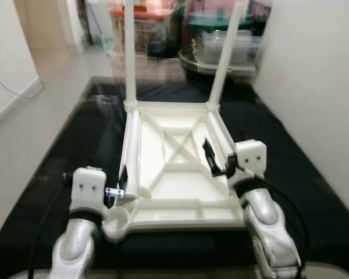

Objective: Building children table

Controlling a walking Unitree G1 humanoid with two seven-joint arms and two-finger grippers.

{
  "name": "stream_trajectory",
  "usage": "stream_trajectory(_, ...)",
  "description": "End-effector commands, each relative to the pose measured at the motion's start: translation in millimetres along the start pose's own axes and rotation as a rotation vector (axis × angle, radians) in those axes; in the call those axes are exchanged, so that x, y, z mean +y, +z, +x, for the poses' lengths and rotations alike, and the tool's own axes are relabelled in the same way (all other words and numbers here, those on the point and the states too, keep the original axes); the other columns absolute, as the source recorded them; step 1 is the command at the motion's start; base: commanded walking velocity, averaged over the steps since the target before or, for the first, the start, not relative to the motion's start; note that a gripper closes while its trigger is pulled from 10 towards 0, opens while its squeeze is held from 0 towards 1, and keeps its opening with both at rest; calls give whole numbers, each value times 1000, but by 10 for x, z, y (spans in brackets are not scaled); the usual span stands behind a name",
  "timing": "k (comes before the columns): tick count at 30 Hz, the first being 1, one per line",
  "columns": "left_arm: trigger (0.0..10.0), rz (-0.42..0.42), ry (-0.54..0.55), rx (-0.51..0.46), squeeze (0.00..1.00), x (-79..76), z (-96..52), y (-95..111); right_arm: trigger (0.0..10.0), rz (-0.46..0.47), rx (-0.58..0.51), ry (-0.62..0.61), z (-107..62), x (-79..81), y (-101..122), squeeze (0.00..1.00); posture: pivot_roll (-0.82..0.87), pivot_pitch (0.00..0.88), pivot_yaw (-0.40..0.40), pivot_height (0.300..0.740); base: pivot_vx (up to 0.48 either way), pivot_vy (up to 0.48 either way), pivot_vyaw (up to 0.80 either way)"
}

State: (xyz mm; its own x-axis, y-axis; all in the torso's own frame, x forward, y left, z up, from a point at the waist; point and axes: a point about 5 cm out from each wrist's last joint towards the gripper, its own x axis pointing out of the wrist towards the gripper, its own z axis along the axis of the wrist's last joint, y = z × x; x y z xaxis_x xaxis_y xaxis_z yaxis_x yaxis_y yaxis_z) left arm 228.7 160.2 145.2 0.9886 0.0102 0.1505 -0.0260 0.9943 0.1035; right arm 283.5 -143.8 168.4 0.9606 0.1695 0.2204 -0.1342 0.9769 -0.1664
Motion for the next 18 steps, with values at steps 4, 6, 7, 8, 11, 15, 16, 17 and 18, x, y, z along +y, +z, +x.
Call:
stream_trajectory(4,10000,-5,-3,4,0,-7,8,2,10000,-3,5,-11,17,-18,-11,0,95,0,-95,740,0,0,0)
stream_trajectory(6,10000,-3,-2,6,0,-6,12,0,10000,-2,3,-9,21,-11,-10,0,95,0,-95,740,-169,0,0)
stream_trajectory(7,10000,-3,-2,6,0,-6,12,0,10000,-2,3,-9,21,-11,-10,0,95,0,-95,740,-337,0,0)
stream_trajectory(8,10000,-3,-2,6,0,-6,12,0,10000,-2,3,-9,21,-11,-10,0,95,0,-95,740,-337,0,0)
stream_trajectory(11,10000,-5,-3,5,0,-5,14,-3,10000,-1,2,-10,24,-4,-6,0,88,0,-92,740,-327,0,0)
stream_trajectory(15,10000,-7,-5,2,0,-7,15,-4,10000,-2,1,-11,25,-5,-3,0,88,0,-92,740,-159,0,0)
stream_trajectory(16,10000,-6,-4,2,0,-6,17,-5,10000,-3,0,-13,24,-10,-4,0,90,0,-91,740,0,0,0)
stream_trajectory(17,10000,-4,-3,3,0,-4,18,-6,10000,-4,0,-14,24,-15,-4,0,90,0,-91,740,0,0,0)
stream_trajectory(18,10000,-2,-1,4,0,0,17,-8,10000,-6,0,-15,23,-17,-4,0,92,0,-90,740,0,0,0)
